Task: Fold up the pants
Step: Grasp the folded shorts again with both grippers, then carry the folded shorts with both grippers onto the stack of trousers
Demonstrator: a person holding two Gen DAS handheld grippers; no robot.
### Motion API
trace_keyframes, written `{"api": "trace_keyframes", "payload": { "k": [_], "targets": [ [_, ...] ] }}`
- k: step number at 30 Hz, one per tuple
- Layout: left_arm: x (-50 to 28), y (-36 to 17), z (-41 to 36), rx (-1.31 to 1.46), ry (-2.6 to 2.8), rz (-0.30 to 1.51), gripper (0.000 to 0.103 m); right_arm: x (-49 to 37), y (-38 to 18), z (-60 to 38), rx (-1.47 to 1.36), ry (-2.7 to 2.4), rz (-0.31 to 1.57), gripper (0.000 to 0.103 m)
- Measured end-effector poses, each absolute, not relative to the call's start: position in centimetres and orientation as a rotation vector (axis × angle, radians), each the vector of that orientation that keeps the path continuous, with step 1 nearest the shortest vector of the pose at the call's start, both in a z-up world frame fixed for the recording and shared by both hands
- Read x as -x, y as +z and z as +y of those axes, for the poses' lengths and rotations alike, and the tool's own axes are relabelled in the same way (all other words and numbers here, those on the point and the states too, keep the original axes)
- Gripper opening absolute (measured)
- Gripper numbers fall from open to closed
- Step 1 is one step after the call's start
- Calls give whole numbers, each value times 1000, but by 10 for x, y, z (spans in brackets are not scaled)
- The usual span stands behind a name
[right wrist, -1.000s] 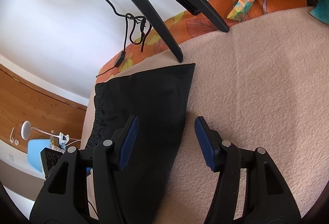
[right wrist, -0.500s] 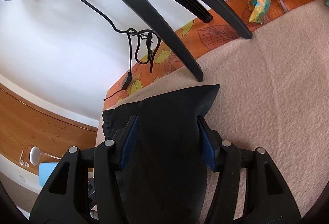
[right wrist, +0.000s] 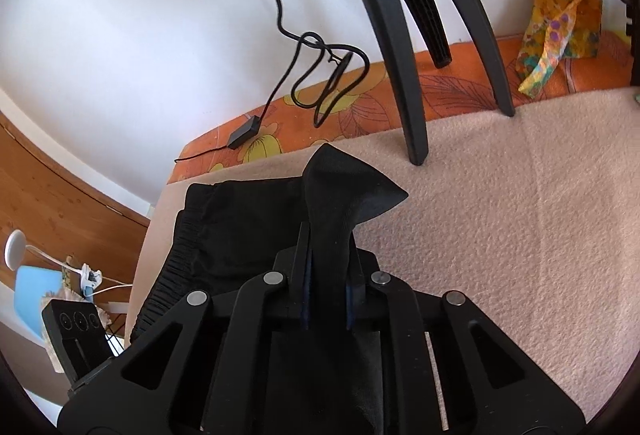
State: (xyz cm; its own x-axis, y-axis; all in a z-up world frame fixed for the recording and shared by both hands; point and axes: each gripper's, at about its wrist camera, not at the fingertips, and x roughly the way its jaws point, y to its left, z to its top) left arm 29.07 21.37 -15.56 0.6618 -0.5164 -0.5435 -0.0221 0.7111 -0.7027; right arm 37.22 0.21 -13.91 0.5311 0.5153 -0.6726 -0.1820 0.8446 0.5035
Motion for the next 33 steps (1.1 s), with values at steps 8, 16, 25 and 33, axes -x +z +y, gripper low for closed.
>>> {"api": "trace_keyframes", "payload": {
  "k": [8,16,25,33],
  "targets": [
    [-271,-132,189,650,-364,802,20,-341,-91,17,-243,446,853,12],
    [-251,-101,143,592,-443,769,20,-307,-51,-14,-201,435,805,11],
    [-229,-71,73,490,-514,726,20,-264,-11,-69,-170,379,749,11],
    [-210,-52,14,421,-603,708,20,-222,17,-120,-142,332,704,11]
  ]
}}
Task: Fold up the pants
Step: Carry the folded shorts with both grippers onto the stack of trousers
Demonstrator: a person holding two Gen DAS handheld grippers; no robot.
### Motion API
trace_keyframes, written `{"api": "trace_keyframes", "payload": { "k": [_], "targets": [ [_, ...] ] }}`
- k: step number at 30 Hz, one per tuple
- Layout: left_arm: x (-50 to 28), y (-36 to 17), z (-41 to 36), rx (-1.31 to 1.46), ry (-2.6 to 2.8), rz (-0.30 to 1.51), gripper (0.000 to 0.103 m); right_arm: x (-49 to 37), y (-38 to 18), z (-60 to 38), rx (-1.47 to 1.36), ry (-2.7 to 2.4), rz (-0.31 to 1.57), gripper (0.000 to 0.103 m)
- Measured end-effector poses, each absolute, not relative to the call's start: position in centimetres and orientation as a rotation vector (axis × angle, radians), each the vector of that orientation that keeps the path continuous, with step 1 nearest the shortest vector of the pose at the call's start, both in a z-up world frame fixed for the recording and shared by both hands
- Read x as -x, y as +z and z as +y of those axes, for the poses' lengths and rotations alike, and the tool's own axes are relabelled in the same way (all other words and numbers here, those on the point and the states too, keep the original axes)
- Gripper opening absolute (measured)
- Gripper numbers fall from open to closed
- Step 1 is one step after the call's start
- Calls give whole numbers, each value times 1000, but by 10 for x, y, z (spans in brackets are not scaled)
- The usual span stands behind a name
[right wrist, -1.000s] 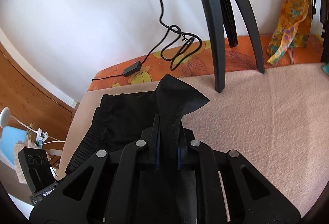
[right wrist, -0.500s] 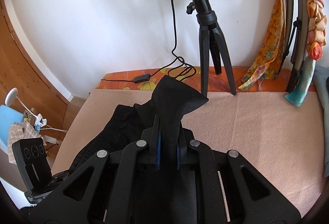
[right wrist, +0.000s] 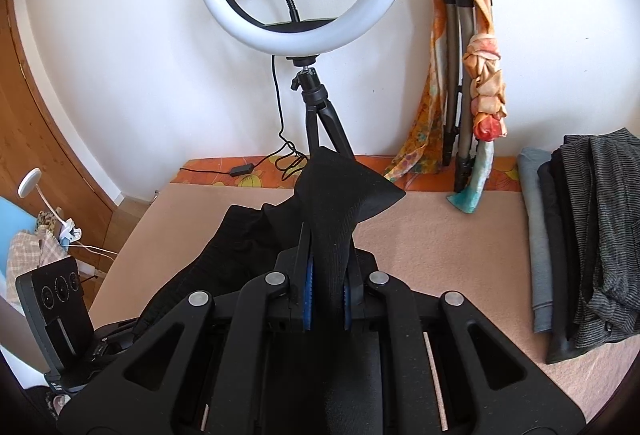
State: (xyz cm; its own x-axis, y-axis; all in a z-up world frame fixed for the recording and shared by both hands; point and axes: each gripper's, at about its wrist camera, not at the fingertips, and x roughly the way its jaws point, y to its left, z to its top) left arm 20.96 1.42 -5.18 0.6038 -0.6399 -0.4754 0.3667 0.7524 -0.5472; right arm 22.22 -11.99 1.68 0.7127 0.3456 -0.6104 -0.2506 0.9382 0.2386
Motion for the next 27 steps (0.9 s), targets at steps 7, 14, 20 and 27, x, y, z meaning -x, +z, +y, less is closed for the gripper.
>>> {"api": "trace_keyframes", "payload": {
  "k": [7,14,20,27],
  "targets": [
    [-209,-34,-43,385,-684,691,20,-199,44,-170,-108,270,663,11],
    [-223,-17,-111,346,-766,672,20,-191,69,-237,-121,191,620,11],
    [-245,-3,-171,318,-817,646,20,-197,87,-304,-137,124,589,11],
    [-272,4,-240,286,-855,623,20,-221,102,-380,-137,53,563,11]
  ]
}}
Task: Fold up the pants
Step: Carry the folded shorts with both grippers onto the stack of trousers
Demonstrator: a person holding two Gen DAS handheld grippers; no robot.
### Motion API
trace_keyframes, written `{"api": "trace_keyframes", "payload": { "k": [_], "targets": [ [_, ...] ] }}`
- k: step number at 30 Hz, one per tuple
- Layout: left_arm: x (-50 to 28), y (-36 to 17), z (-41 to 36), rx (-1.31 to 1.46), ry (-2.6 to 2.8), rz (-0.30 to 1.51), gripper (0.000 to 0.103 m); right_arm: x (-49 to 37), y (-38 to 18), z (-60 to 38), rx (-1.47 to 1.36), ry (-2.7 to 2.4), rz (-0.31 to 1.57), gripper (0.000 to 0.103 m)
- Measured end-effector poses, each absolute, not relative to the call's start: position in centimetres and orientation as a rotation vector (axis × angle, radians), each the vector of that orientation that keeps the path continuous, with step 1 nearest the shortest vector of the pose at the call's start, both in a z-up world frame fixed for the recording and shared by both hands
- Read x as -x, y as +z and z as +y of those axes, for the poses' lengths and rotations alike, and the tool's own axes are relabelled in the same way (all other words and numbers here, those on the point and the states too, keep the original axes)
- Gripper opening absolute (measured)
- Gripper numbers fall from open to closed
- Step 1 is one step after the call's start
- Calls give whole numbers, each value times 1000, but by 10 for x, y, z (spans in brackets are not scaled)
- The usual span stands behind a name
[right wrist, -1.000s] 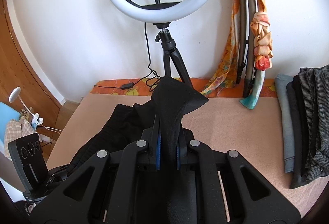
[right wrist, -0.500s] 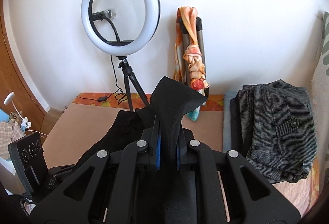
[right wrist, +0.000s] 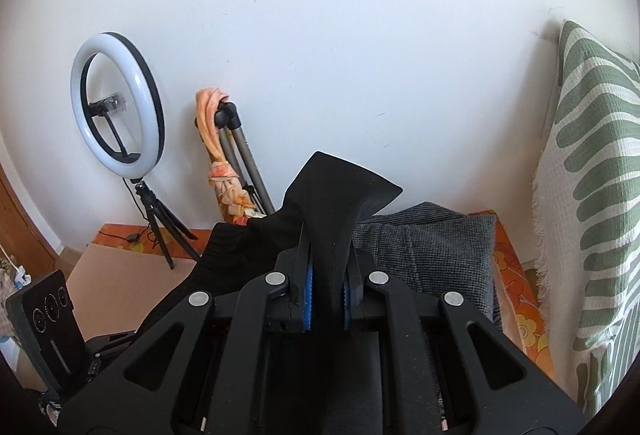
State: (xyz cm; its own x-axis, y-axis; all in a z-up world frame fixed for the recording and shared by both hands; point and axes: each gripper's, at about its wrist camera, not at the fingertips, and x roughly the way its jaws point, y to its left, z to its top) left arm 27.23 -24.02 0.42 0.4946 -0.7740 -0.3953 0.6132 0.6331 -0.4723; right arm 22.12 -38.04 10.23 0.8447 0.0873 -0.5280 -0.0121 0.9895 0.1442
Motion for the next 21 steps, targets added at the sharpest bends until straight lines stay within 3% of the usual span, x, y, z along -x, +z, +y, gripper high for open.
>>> {"api": "trace_keyframes", "payload": {
  "k": [7,16,19,21],
  "targets": [
    [-297,-20,-297,297,-865,654,20,-258,94,-447,-127,23,579,11],
    [-323,-78,-320,342,-813,783,21,-308,35,-508,-128,5,663,11],
    [-320,-85,-315,329,-786,811,28,-317,13,-523,-142,-35,694,15],
    [-322,-89,-310,329,-764,843,43,-320,2,-532,-163,-72,714,23]
  ]
}}
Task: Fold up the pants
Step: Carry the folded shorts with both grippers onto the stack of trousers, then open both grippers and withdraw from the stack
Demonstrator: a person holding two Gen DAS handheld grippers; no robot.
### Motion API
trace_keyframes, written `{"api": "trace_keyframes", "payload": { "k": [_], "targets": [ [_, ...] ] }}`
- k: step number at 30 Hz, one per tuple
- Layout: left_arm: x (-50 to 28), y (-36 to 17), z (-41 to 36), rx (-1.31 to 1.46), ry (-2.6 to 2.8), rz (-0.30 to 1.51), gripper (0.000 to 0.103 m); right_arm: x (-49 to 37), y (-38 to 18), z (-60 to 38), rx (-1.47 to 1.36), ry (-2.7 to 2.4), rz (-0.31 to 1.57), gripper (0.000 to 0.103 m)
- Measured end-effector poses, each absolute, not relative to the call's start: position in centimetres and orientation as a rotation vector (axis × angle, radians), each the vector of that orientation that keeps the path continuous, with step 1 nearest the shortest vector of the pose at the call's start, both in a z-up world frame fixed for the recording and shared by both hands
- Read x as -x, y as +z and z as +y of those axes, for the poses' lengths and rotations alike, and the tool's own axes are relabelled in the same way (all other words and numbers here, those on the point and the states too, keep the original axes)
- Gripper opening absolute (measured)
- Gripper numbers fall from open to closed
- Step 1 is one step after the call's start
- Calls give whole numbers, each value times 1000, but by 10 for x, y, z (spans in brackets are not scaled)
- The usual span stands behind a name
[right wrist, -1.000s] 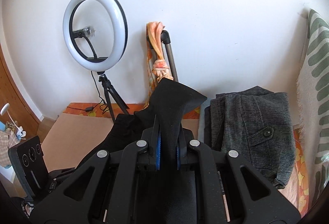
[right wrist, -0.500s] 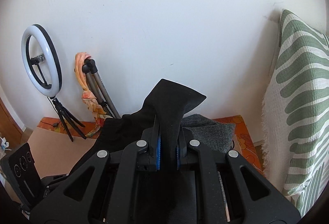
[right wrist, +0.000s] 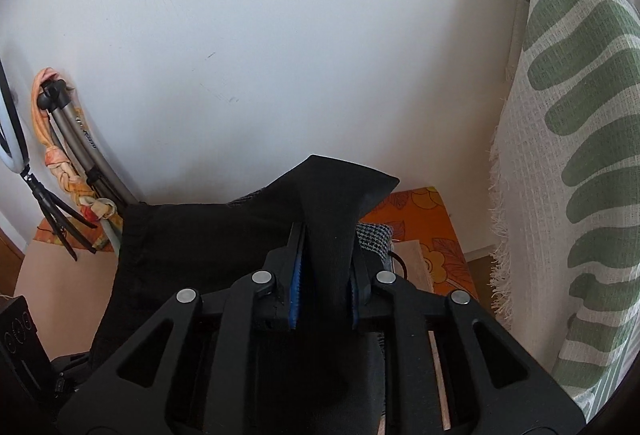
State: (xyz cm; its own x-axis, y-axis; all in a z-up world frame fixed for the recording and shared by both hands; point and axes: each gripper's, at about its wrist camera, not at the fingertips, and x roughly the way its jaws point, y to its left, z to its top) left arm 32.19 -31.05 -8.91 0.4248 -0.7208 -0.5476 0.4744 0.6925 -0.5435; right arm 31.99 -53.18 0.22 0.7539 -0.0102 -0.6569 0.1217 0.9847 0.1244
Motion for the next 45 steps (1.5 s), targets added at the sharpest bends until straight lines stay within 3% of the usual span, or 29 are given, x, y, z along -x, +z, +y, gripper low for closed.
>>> {"api": "trace_keyframes", "payload": {
  "k": [2,4,5,30,39,45],
  "targets": [
    [-320,-88,-303,318,-733,849,52,-318,-3,-538,-177,-107,720,35],
    [-318,-86,-295,296,-705,837,57,-316,-5,-543,-179,-157,721,58],
    [-316,-85,-290,288,-696,834,58,-314,-4,-546,-179,-175,718,61],
    [-231,-13,-215,166,-617,717,63,-174,63,-473,-134,-232,621,88],
    [-164,19,-195,62,-641,625,80,-105,71,-421,-128,-226,587,100],
    [-126,25,-176,31,-633,599,82,-62,72,-384,-108,-232,560,103]
  ]
}}
